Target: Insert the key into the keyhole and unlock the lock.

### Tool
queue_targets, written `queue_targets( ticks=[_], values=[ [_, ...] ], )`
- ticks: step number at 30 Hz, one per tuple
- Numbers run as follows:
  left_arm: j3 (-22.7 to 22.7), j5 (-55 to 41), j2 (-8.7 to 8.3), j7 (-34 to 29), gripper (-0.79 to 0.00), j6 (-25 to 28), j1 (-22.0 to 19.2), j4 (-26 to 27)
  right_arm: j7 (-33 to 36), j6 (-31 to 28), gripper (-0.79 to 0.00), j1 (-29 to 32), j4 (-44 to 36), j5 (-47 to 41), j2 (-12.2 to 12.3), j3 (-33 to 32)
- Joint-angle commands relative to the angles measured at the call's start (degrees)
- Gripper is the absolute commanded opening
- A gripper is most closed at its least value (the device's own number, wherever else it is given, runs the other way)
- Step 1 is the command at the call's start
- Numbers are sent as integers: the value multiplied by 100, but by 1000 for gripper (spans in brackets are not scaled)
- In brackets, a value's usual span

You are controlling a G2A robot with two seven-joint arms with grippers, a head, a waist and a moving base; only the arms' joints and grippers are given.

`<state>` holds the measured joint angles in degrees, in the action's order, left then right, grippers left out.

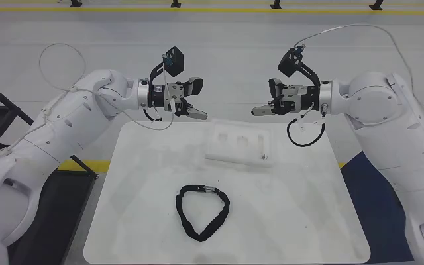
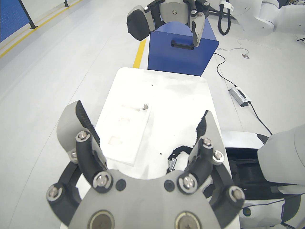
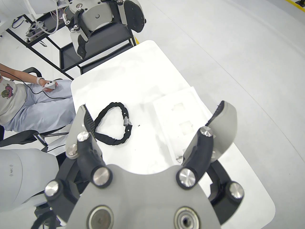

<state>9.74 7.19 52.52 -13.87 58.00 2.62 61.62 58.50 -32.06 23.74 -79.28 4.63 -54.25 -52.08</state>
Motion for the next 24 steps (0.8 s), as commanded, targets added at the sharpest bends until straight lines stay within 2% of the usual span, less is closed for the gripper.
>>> queue_targets(
  ticks=[1,15,18,24],
  values=[
    [0,0,0,0,-1,0,0,0,0,0,-1,0,0,0,0,0],
    [0,0,0,0,0,0,0,0,0,0,0,0,0,0,0,0],
    [0,-6,0,-6,0,0,0,0,-203,125,0,131,-4,157,11,-29],
    [0,-6,0,-6,0,0,0,0,-213,244,0,228,412,200,1,7]
  ],
)
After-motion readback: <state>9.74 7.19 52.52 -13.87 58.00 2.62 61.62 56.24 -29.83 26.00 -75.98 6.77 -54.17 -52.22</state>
